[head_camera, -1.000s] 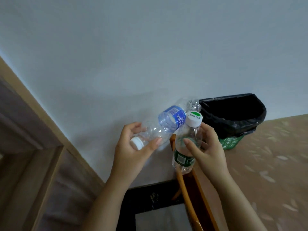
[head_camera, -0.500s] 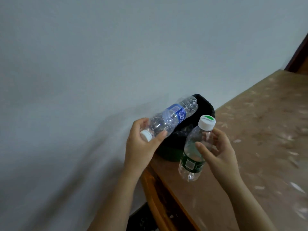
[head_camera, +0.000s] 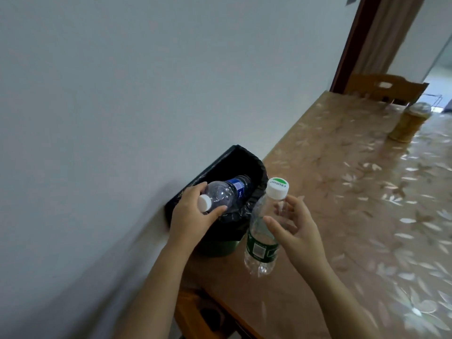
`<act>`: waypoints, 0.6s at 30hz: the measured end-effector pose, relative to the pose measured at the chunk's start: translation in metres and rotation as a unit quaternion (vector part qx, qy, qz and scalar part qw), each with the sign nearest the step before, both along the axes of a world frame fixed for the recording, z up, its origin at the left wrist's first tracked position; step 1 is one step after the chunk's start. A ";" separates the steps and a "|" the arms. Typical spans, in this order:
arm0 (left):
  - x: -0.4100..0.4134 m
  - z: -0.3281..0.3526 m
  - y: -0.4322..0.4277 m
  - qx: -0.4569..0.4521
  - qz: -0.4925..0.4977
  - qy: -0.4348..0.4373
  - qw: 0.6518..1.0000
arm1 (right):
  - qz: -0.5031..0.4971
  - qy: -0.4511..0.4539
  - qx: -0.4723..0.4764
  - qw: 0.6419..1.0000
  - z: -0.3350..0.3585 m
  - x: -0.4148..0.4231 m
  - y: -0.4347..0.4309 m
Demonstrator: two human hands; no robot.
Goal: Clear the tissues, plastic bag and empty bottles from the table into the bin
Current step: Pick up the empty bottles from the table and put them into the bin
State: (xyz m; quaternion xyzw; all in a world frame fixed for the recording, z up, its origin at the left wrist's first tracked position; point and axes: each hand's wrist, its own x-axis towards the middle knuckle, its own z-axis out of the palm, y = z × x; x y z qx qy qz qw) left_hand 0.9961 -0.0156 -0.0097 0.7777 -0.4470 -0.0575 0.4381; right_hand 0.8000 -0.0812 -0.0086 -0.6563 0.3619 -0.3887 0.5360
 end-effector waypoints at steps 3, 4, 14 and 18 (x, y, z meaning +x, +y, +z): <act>0.002 -0.006 -0.004 0.011 -0.019 -0.016 1.000 | -0.009 0.011 -0.004 1.000 -0.002 0.002 -0.002; 0.002 -0.008 -0.004 0.014 -0.023 -0.038 0.999 | -0.012 0.009 -0.001 1.000 -0.002 0.002 -0.003; 0.011 -0.016 0.007 0.021 -0.015 -0.124 0.992 | -0.055 0.008 -0.009 0.998 0.010 0.002 -0.015; 0.012 -0.017 0.013 0.008 -0.018 -0.123 0.992 | -0.070 -0.004 -0.033 0.997 0.029 0.001 -0.024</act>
